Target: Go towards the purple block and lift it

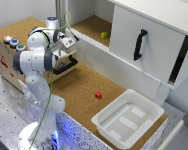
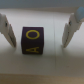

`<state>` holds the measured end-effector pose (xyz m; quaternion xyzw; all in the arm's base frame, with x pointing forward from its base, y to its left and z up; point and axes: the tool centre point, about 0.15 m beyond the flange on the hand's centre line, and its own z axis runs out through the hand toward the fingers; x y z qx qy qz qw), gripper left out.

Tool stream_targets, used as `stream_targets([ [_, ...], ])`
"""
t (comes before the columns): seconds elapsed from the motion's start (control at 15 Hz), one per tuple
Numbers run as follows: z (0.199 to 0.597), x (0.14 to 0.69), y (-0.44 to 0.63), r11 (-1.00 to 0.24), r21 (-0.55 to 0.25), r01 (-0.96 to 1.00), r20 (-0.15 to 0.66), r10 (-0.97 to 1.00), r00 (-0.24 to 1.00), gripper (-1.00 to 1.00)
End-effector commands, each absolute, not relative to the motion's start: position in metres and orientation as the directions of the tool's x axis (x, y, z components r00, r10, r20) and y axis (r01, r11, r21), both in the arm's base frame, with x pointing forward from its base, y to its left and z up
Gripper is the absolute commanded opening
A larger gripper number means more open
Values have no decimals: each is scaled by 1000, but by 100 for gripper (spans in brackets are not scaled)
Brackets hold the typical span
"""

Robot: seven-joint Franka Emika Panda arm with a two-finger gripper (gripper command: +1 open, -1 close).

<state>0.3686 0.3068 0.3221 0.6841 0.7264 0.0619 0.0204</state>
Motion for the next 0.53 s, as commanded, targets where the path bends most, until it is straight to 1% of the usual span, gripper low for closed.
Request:
stream_targets([
  [0.0, 313, 371, 305, 89, 156, 984, 117, 987, -107, -100],
  [0.27, 312, 371, 304, 109, 147, 983, 80, 989, -122, -100],
  [0.47, 319, 373, 304, 108, 158, 982, 67, 991, -120, -100],
])
